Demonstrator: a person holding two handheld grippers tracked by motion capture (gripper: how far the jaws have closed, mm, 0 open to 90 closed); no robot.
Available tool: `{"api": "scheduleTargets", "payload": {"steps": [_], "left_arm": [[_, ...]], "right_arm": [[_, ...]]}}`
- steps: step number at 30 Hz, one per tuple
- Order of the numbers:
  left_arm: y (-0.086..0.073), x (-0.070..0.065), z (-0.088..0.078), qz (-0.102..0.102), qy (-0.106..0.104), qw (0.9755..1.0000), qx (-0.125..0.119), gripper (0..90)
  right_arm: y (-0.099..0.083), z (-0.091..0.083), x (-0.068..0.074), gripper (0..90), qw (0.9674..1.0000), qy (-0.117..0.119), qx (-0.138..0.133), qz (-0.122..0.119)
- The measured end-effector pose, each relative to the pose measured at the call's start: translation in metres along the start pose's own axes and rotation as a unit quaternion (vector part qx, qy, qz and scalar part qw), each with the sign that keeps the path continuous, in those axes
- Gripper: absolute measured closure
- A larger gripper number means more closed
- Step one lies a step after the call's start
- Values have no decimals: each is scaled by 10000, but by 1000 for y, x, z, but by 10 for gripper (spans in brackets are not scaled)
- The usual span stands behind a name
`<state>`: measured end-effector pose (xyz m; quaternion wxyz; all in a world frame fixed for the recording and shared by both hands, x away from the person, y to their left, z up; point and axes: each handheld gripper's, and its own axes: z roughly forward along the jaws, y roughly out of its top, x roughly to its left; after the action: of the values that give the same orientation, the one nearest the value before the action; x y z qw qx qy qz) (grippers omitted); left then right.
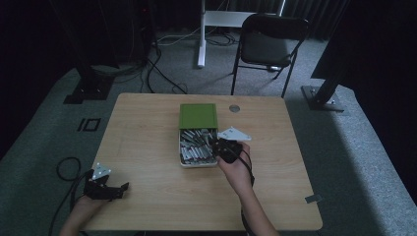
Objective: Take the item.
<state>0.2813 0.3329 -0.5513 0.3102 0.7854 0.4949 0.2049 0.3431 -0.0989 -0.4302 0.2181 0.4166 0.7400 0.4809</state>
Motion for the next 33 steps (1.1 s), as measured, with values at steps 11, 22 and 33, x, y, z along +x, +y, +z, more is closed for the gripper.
{"api": "scheduleTargets", "payload": {"steps": [11, 22, 33], "left_arm": [[0, 0, 0, -1, -1, 10000, 2, 14], [0, 0, 0, 4, 0, 10000, 7, 14], [0, 0, 0, -4, -2, 10000, 5, 14]], "right_arm": [[20, -29, -30, 877, 9977, -178, -572, 329], [8, -27, -67, 876, 9942, -621, -666, 576], [-29, 5, -88, 876, 9938, -686, -202, 848]]}}
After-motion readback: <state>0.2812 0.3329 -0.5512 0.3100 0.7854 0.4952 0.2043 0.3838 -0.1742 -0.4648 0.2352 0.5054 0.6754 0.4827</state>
